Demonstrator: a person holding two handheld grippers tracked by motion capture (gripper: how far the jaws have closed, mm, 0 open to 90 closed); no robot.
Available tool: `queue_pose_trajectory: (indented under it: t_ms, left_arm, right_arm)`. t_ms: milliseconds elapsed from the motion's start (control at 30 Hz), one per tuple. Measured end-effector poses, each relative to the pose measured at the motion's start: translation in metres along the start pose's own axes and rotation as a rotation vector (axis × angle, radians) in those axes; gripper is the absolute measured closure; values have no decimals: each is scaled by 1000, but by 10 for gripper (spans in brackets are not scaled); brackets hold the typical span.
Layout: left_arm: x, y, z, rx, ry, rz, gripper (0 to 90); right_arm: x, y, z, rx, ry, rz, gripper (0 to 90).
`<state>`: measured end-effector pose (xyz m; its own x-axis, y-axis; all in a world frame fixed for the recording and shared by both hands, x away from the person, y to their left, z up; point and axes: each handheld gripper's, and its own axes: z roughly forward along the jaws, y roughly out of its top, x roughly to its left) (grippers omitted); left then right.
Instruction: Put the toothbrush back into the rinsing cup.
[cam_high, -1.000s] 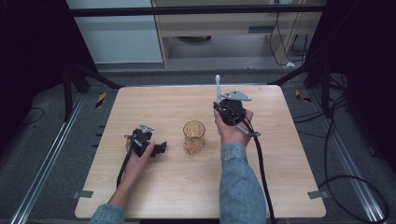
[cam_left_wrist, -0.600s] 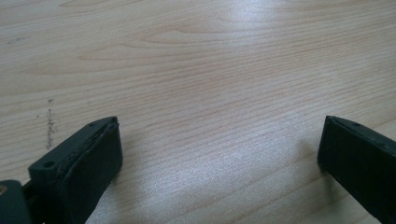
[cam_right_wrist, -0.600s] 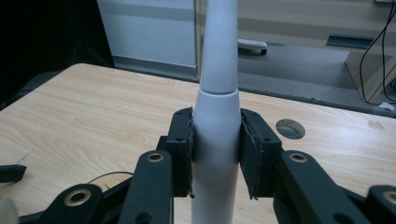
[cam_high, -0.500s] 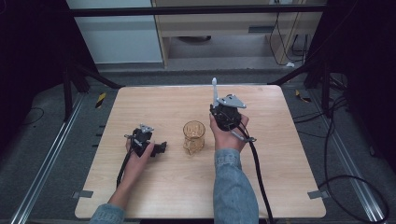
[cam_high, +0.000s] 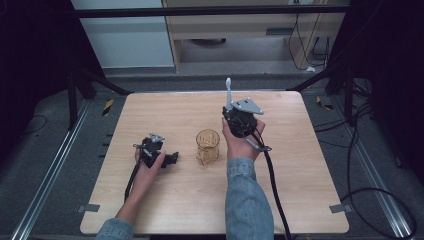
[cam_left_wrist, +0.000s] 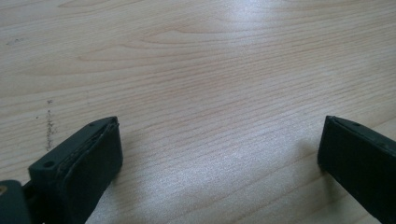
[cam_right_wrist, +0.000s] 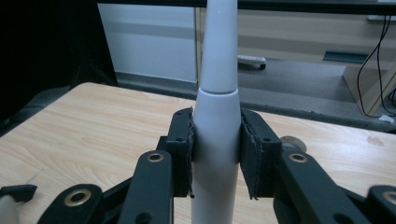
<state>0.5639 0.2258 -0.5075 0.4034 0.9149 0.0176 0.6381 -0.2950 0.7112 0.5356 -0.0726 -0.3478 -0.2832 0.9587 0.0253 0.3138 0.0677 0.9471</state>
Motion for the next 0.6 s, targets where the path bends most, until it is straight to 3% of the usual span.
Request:
queue_pose_trajectory:
  t_ms: [233, 600]
  left_arm:
    - [0, 0, 0, 1, 0, 0, 0]
    - [0, 0, 0, 2, 0, 1, 0]
  right_arm:
    - [3, 9, -5, -37, 13, 15, 674]
    - [23, 31, -1, -69, 45, -27, 673]
